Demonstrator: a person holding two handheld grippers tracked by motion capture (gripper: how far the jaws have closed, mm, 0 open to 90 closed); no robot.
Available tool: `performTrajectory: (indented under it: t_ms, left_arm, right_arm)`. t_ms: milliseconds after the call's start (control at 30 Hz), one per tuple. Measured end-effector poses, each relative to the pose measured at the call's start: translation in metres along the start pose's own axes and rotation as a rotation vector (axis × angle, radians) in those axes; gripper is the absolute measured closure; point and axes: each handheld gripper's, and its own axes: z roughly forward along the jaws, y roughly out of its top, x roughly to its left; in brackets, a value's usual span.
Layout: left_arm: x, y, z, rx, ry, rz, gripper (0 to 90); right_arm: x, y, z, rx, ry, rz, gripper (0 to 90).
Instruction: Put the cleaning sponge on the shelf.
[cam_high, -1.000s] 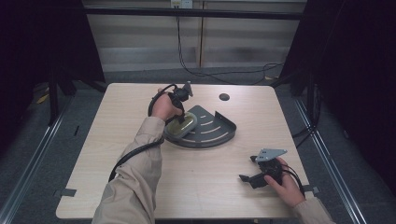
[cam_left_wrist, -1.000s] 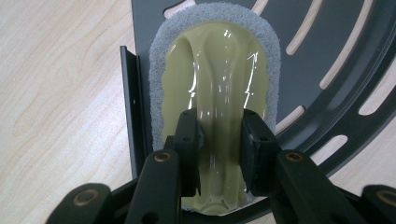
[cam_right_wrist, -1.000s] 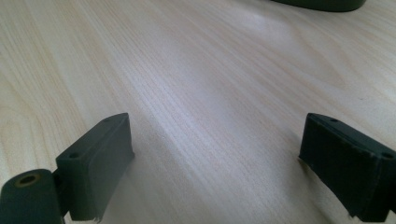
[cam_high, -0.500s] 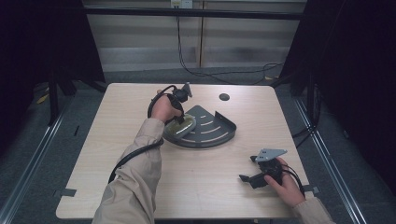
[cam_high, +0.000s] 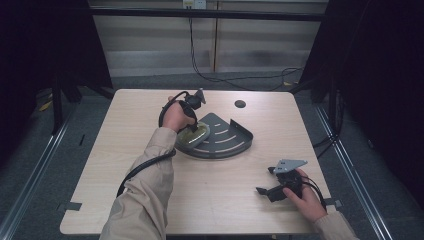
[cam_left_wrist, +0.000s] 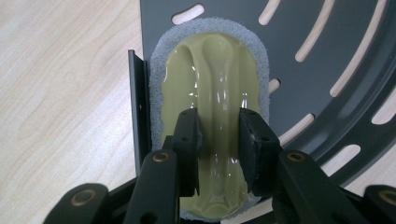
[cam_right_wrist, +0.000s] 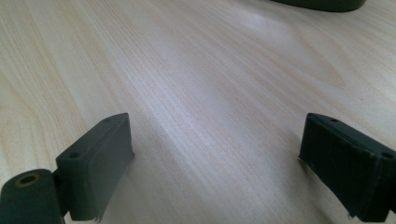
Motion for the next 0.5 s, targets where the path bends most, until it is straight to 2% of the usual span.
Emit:
performTrajectory:
  t_ms: [100, 167, 367, 400, 500]
  left_arm:
    - [-0.0007, -0.0006, 0.0019, -0.007, 0.005, -0.016, 68.2]
    - [0.0001, -0.0011, 0.0025, -0.006, 0.008, -0.013, 66.4]
    - [-0.0009, -0.0023, 0.0021, -0.02, 0.011, -0.048, 60.7]
    - [-0.0005, -0.0024, 0.0003, -0.022, 0.012, -0.041, 58.8]
    - [-0.0015, -0.0022, -0.0024, -0.029, 0.018, -0.053, 53.4]
  right_arm:
    - [0.0, 0.0, 0.0, 0.0, 0.0, 0.0, 8.9]
    - [-0.0001, 0.0, 0.0, 0.0, 0.0, -0.001, 8.9]
    - [0.0, 0.0, 0.0001, 0.0, 0.001, -0.001, 8.9]
    - [0.0, 0.0, 0.0, 0.0, 0.0, 0.0, 8.9]
    - [0.0, 0.0, 0.0, 0.0, 0.0, 0.0, 8.9]
